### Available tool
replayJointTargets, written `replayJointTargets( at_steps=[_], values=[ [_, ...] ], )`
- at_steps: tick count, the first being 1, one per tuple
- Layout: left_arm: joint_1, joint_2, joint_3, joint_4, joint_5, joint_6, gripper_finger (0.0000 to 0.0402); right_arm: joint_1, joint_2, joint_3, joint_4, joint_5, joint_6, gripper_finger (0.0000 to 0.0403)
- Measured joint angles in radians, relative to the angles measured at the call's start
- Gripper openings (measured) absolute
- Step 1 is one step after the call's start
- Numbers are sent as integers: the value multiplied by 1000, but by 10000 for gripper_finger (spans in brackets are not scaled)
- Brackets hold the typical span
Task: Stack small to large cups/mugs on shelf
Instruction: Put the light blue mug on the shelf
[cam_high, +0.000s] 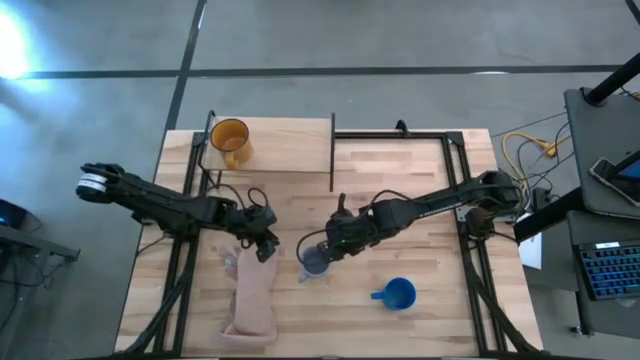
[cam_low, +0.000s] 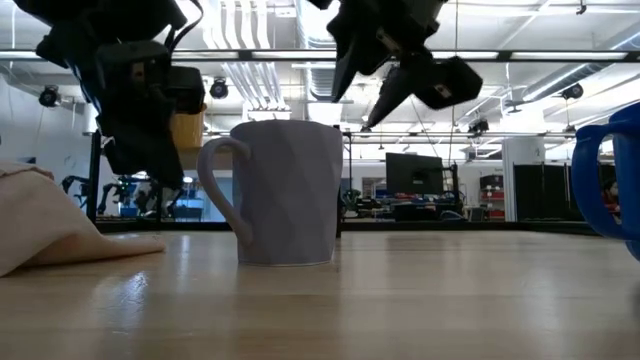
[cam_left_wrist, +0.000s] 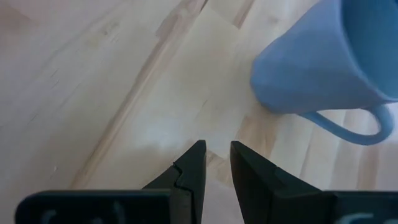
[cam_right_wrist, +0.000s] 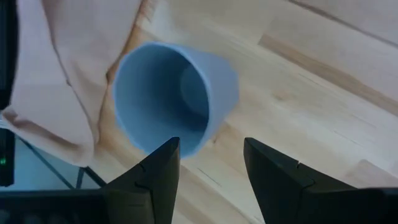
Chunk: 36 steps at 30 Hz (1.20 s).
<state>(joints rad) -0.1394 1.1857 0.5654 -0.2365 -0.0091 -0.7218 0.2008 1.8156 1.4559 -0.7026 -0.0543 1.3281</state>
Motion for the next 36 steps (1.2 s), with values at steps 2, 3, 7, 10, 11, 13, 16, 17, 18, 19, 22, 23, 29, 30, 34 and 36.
replayJointTargets(
  at_steps=[2, 3, 7, 10, 11, 13, 16, 17, 18, 19, 22, 23, 29, 30, 34, 36],
  values=[
    [0, 17, -1, 1, 0, 0, 59, -1, 18, 0, 4, -5, 0, 171],
    [0, 24, -1, 7, 0, 1, 59, -2, 24, 0, 22, -5, 0, 171],
    [0, 45, 0, 27, 1, 2, 59, -3, 48, 0, 70, -31, 0, 171],
    [0, 56, 6, 26, 1, 2, 59, -1, 66, 0, 77, -31, -1, 171],
    [0, 55, 6, 26, 1, 2, 59, -1, 68, 0, 80, -31, 0, 171],
    [0, 50, 4, 25, 1, 0, 59, -1, 74, 0, 81, -29, -1, 171],
    [0, 39, -1, 20, 1, 0, 59, 0, 86, 1, 84, -24, -1, 171],
    [0, 37, -1, 25, 1, 0, 59, 1, 95, 1, 84, -24, -2, 171],
    [0, 36, 0, 31, 1, 1, 59, 2, 101, 1, 84, -23, -2, 171],
    [0, 31, -1, 26, 1, 1, 59, 2, 110, 1, 84, -23, -3, 170],
    [0, 23, -2, 28, 1, 0, 59, 2, 133, 2, 88, -24, -13, 162],
    [0, 22, -3, 22, 1, 0, 59, 3, 142, 5, 90, -24, -17, 158],
    [0, 21, -3, 18, 2, -2, 59, 2, 145, 29, 96, 1, -63, 119],
    [0, 21, -3, 18, 2, -2, 59, 2, 143, 33, 93, 6, -71, 112],
    [0, 21, -3, 19, 2, -3, 59, 2, 143, 42, 85, 10, -97, 78],
    [0, 21, -3, 18, 2, -3, 59, 2, 145, 42, 84, 11, -97, 62]
  ],
)
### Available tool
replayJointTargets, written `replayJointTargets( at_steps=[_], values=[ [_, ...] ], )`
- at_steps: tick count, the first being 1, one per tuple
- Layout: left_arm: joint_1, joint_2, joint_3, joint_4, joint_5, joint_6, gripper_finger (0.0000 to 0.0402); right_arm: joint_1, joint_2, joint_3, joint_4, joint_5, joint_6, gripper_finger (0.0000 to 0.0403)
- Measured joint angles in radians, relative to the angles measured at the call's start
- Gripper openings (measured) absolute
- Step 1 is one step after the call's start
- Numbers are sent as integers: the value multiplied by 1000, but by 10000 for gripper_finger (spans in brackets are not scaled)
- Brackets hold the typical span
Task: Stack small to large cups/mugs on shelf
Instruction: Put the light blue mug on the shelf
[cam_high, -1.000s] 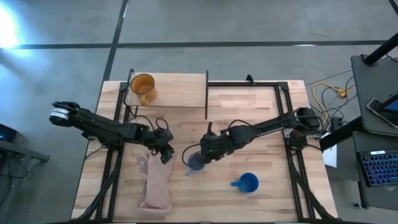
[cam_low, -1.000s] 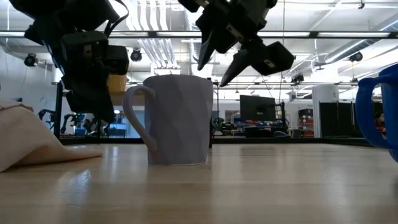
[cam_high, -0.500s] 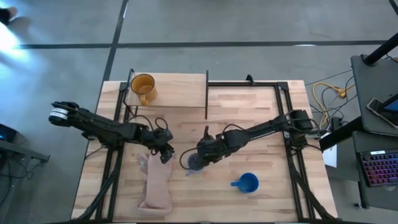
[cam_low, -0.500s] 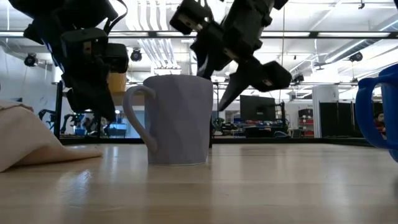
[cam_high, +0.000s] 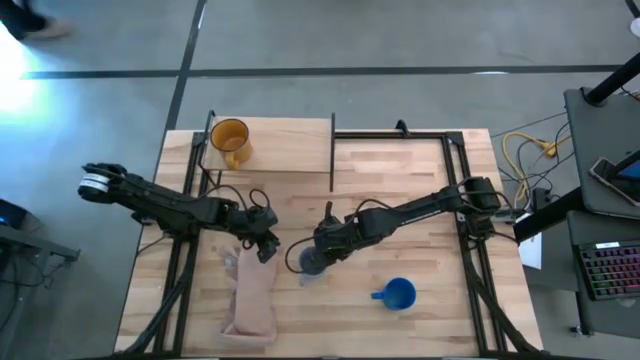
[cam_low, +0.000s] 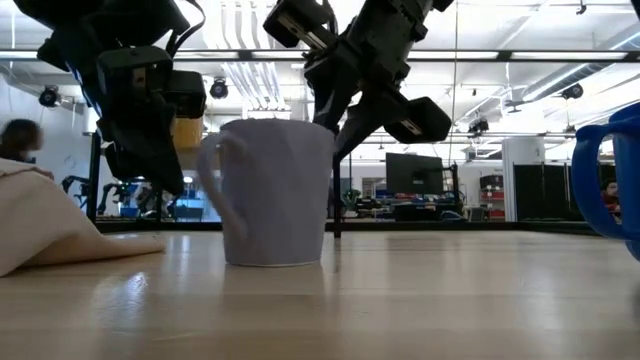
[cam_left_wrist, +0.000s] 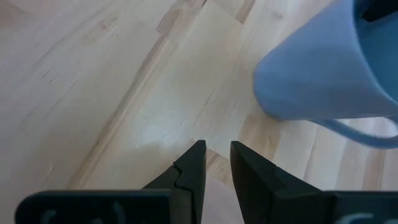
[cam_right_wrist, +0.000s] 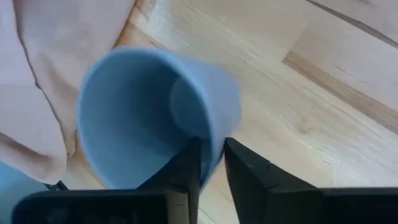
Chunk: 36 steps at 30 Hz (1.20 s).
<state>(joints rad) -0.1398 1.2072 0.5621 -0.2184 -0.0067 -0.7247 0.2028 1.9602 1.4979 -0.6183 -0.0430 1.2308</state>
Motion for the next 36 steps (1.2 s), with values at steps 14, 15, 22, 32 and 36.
replayJointTargets(
  at_steps=[14, 15, 22, 32, 36],
  values=[
    [-1, 0, 0, 0, 1, -1, 59, 0, 5, -6, -33, 19, -1, 79],
    [-1, 0, 0, 0, 1, -1, 59, 0, 5, -6, -33, 20, -3, 80],
    [-1, -7, 0, 0, 7, -3, 59, -1, 5, -6, -31, 20, -84, 50],
    [-6, -56, -1, 0, 7, -29, 59, -28, 8, 46, -45, 18, -323, 15],
    [-8, -87, -1, -24, 5, -67, 59, -56, 8, 146, -144, 39, -457, 15]
  ],
)
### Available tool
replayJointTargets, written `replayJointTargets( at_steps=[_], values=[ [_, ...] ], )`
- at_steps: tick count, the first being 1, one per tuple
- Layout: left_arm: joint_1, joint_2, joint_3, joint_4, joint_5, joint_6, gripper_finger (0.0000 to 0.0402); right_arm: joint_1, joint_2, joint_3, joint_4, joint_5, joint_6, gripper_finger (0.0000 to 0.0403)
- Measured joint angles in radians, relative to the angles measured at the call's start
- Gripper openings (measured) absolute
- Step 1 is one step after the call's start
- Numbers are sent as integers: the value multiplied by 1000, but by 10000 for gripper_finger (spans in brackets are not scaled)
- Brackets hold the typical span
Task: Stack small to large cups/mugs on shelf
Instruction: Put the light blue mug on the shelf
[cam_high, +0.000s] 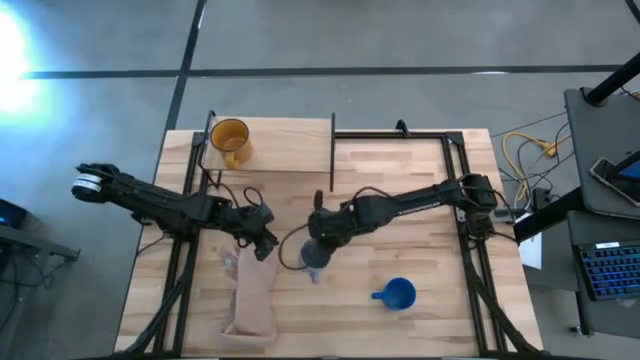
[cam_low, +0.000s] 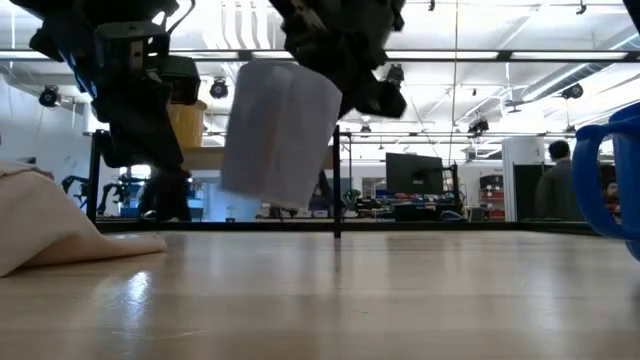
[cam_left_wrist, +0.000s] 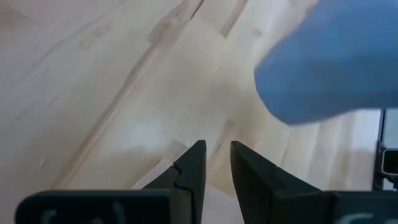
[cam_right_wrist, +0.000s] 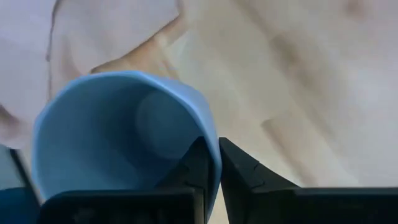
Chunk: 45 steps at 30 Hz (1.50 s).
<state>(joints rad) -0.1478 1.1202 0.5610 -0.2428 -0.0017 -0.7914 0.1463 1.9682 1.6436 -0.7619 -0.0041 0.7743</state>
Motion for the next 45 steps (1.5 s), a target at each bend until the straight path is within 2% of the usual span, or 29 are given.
replayJointTargets(
  at_steps=[9, 18, 25, 30, 33, 36, 39, 45],
  values=[
    [-8, -90, -1, -61, -44, -44, 59, -108, -1, 282, -301, 155, -199, 14],
    [-25, -186, -1, -47, -68, -70, 59, -240, -2, 491, -334, 230, -299, 14],
    [-37, -251, -1, -8, -67, -70, 59, -358, 5, 538, -323, 257, -334, 13],
    [-37, -296, 13, 127, -89, -68, 59, -440, 53, 569, -302, 220, -336, 13],
    [-37, -318, 51, 192, -117, -59, 59, -452, 104, 637, -319, 204, -357, 13],
    [-37, -333, 101, 193, -149, -46, 59, -465, 165, 716, -354, 145, -366, 13],
    [-36, -347, 146, 189, -176, -8, 59, -485, 173, 685, -327, 69, -342, 13],
    [-36, -366, 214, 86, -287, 42, 59, -491, 177, 693, -338, 112, -365, 13]
  ],
)
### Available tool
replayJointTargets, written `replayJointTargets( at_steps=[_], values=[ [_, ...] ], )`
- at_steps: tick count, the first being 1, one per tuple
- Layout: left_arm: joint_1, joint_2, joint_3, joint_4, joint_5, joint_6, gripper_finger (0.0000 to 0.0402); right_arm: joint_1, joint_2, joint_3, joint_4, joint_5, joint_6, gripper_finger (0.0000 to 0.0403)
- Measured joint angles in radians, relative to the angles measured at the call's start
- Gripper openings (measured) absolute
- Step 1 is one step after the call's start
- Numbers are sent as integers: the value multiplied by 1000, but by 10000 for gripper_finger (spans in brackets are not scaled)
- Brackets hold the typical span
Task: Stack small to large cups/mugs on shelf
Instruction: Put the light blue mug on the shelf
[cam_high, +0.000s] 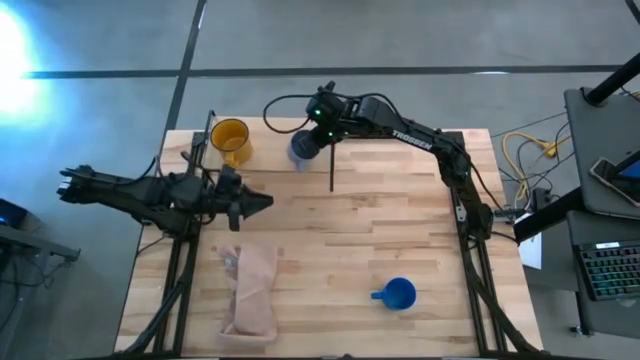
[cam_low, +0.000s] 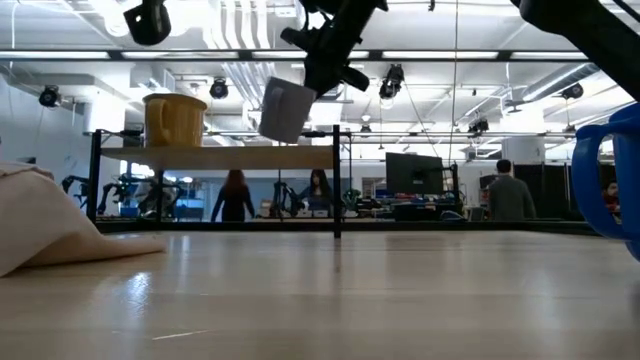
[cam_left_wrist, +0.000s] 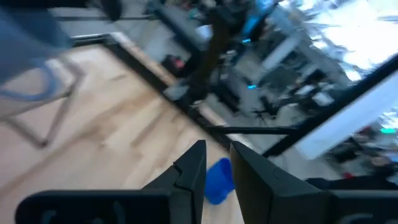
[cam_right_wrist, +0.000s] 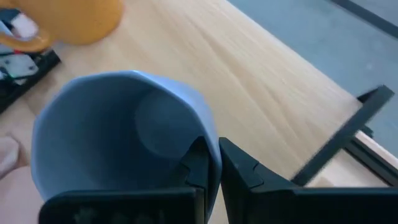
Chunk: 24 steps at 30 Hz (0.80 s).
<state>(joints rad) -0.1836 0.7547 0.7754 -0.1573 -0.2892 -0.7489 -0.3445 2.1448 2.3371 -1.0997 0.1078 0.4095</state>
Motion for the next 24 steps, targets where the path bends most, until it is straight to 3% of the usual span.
replayJointTargets(
  at_steps=[8, 24],
  values=[
    [0, 18, 26, -45, -69, 6, 59, -39, -3, 0, -51, 0, 20, 13],
    [0, 31, 108, -44, -156, 183, 59, -57, -1, 0, -79, -10, 16, 13]
  ],
)
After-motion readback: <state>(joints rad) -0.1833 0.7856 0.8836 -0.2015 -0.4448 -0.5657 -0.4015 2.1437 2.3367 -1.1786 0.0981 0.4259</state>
